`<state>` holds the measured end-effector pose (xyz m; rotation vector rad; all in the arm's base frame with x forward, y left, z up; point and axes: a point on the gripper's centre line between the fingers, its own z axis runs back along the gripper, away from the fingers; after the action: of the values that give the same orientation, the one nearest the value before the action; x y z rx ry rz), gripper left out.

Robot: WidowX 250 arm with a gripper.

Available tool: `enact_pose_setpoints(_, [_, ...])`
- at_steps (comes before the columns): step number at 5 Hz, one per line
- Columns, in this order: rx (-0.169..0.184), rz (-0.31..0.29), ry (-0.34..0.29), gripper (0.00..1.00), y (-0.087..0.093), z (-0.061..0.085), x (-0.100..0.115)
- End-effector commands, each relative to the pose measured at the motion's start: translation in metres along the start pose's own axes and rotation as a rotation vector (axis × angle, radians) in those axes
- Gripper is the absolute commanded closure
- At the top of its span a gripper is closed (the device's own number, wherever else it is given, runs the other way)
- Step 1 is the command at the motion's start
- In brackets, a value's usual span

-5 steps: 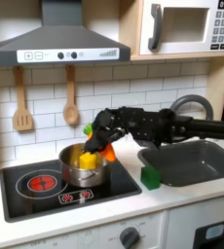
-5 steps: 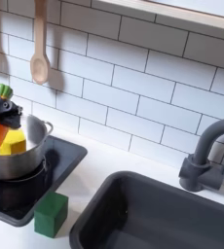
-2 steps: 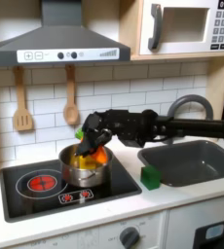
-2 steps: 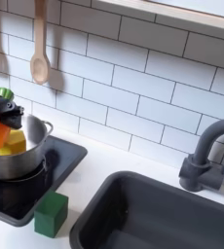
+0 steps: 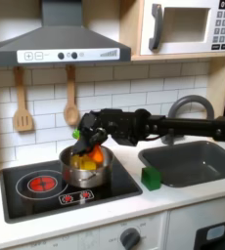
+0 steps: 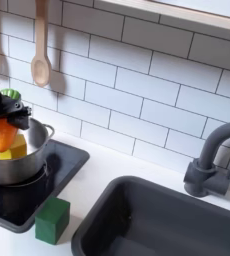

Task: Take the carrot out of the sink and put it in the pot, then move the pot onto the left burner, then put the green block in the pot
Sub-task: 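Take the carrot out of the sink and put it in the pot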

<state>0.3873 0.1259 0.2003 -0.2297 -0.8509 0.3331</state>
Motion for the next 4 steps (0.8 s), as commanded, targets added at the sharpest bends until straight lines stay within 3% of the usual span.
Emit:
enact_pose_setpoints(1, [0.000,0.000,0.021,1.00,0.003,-0.008,-0.003])
enact_pose_setpoints(2, [0.003,0.005,0.034,1.00,0.006,-0.005,-0.007])
enact_pose_setpoints(3, [-0.019,0.001,0.069,0.00,-0.002,-0.006,-0.010])
enact_pose_setpoints(4, [-0.009,-0.038,0.060,0.00,-0.006,0.001,-0.008])
